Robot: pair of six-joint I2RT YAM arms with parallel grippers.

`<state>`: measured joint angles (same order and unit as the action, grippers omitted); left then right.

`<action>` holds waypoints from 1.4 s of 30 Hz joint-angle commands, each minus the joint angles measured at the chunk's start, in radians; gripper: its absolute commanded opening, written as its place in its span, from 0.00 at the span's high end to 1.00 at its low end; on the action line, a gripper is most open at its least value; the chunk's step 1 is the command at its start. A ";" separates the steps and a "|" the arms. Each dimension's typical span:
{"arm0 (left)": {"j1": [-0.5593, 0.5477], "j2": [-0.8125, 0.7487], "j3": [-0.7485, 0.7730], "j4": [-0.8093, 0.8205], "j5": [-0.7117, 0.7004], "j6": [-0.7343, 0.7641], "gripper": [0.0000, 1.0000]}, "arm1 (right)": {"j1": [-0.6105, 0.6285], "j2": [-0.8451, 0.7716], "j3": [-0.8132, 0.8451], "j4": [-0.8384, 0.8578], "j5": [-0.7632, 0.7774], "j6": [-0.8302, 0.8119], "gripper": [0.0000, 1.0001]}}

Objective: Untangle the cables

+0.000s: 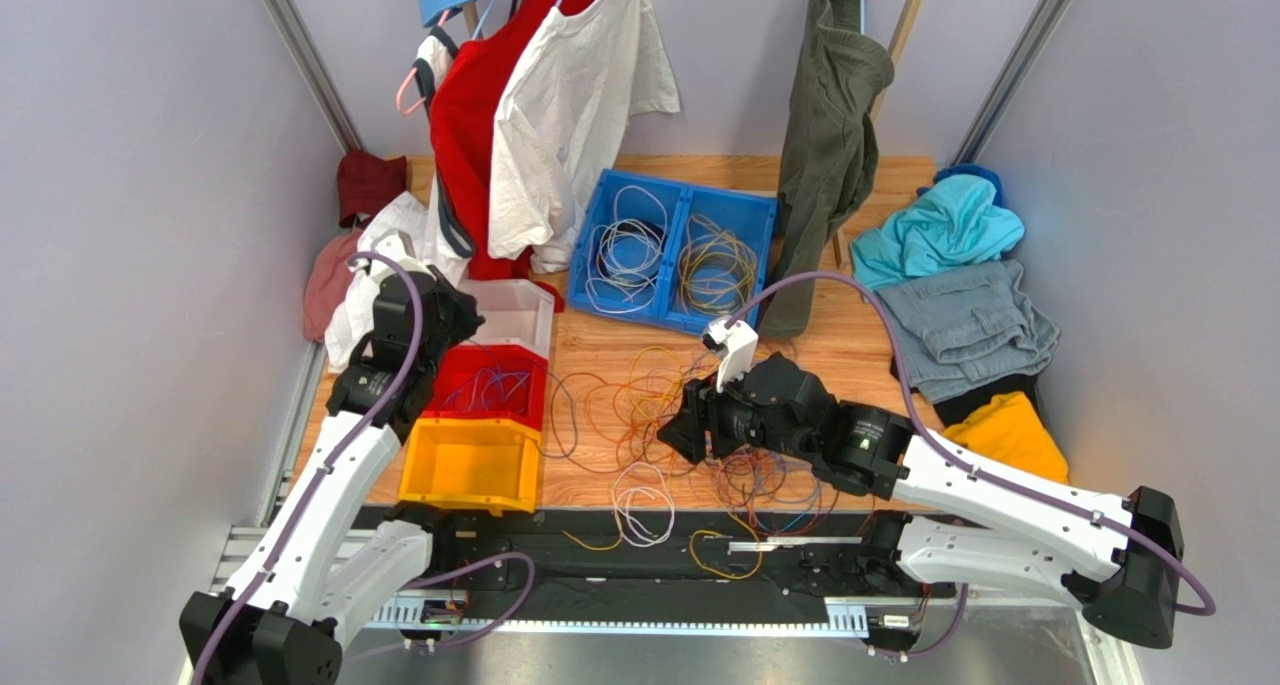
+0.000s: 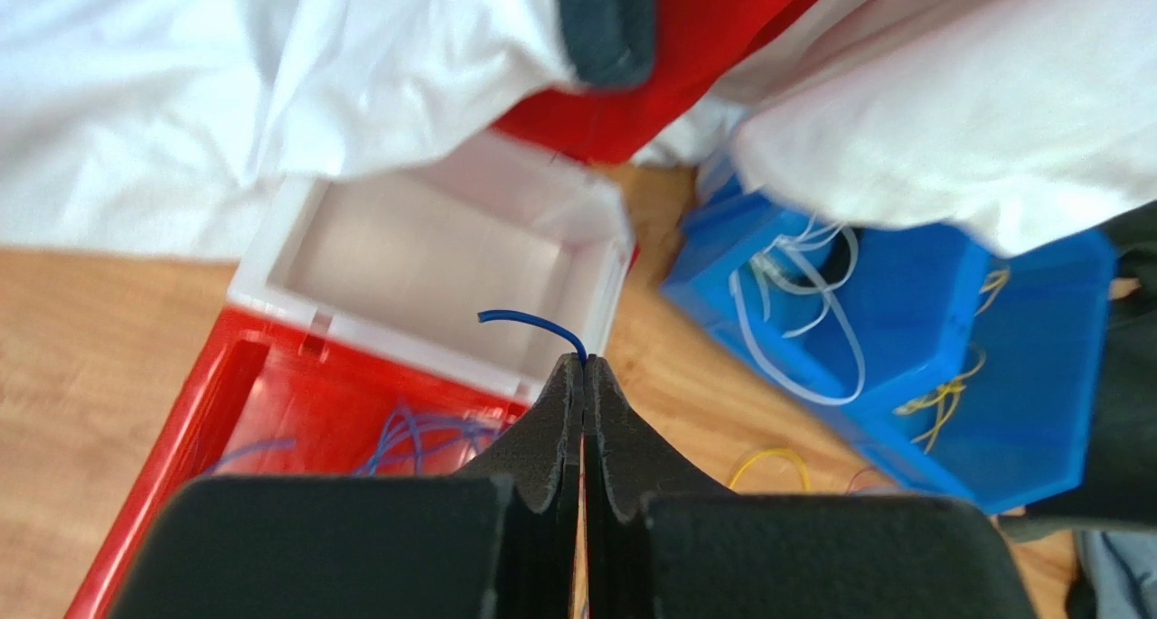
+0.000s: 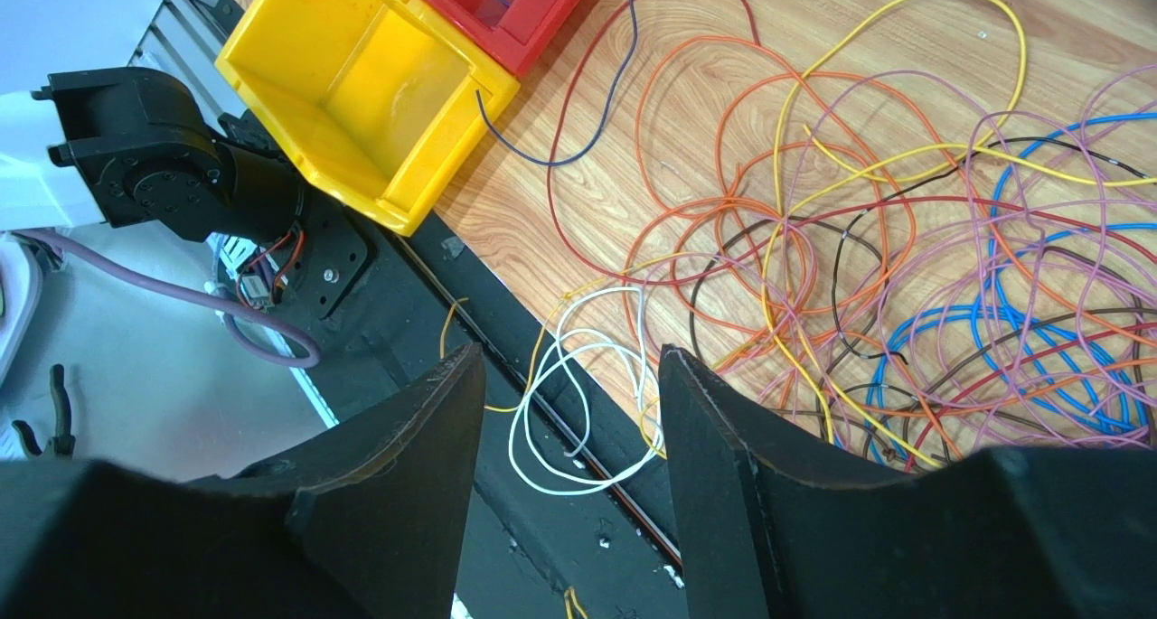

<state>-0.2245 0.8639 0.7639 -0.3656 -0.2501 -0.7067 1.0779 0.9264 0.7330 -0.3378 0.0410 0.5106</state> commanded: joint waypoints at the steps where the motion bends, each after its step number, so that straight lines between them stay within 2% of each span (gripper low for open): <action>1: 0.011 0.018 0.043 0.142 -0.021 0.070 1.00 | 0.004 -0.018 0.000 0.048 0.014 0.009 0.46; 7: 0.024 0.063 -0.049 0.195 -0.041 0.021 1.00 | 0.004 -0.021 -0.009 0.043 0.013 0.014 0.47; 10: 0.024 0.054 -0.103 0.174 -0.014 -0.071 1.00 | 0.004 -0.034 -0.017 0.042 0.025 0.012 0.47; 15: 0.022 -0.015 -0.282 0.192 -0.015 -0.207 1.00 | 0.004 -0.026 -0.017 0.057 0.014 0.019 0.47; 22: 0.024 -0.034 -0.330 0.171 -0.040 -0.206 1.00 | 0.004 -0.011 -0.024 0.077 -0.003 0.032 0.48; 25: 0.024 -0.048 -0.289 0.102 -0.034 -0.206 0.70 | 0.004 -0.009 -0.024 0.074 0.000 0.034 0.48; 26: 0.022 -0.054 -0.260 0.079 -0.040 -0.203 0.55 | 0.004 -0.009 -0.024 0.075 -0.001 0.035 0.48; 28: 0.024 -0.095 -0.232 0.030 -0.061 -0.194 0.44 | 0.004 -0.009 -0.024 0.077 -0.001 0.037 0.48; 29: 0.022 -0.112 -0.204 0.015 -0.067 -0.188 0.34 | 0.004 -0.011 -0.026 0.076 -0.001 0.037 0.48; 30: 0.022 -0.129 -0.187 -0.013 -0.081 -0.179 0.11 | 0.004 -0.008 -0.027 0.079 -0.003 0.040 0.48; 31: 0.022 -0.159 -0.172 -0.024 -0.089 -0.172 0.06 | 0.004 -0.006 -0.027 0.079 -0.004 0.042 0.48; 35: 0.022 -0.212 -0.078 -0.074 -0.091 -0.131 0.05 | 0.005 -0.008 -0.032 0.080 -0.006 0.045 0.48; 38: 0.022 -0.246 -0.067 -0.105 -0.005 -0.134 0.05 | 0.004 -0.006 -0.038 0.085 -0.003 0.046 0.48; 39: 0.020 -0.264 -0.075 -0.111 0.067 -0.140 0.05 | 0.004 -0.005 -0.043 0.089 -0.001 0.046 0.48; 42: -0.010 -0.316 -0.145 -0.113 0.168 -0.188 0.05 | 0.004 0.011 -0.056 0.118 -0.004 0.045 0.48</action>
<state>-0.2085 0.5957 0.6750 -0.4187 -0.2443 -0.8673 1.0779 0.9237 0.6926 -0.2913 0.0429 0.5465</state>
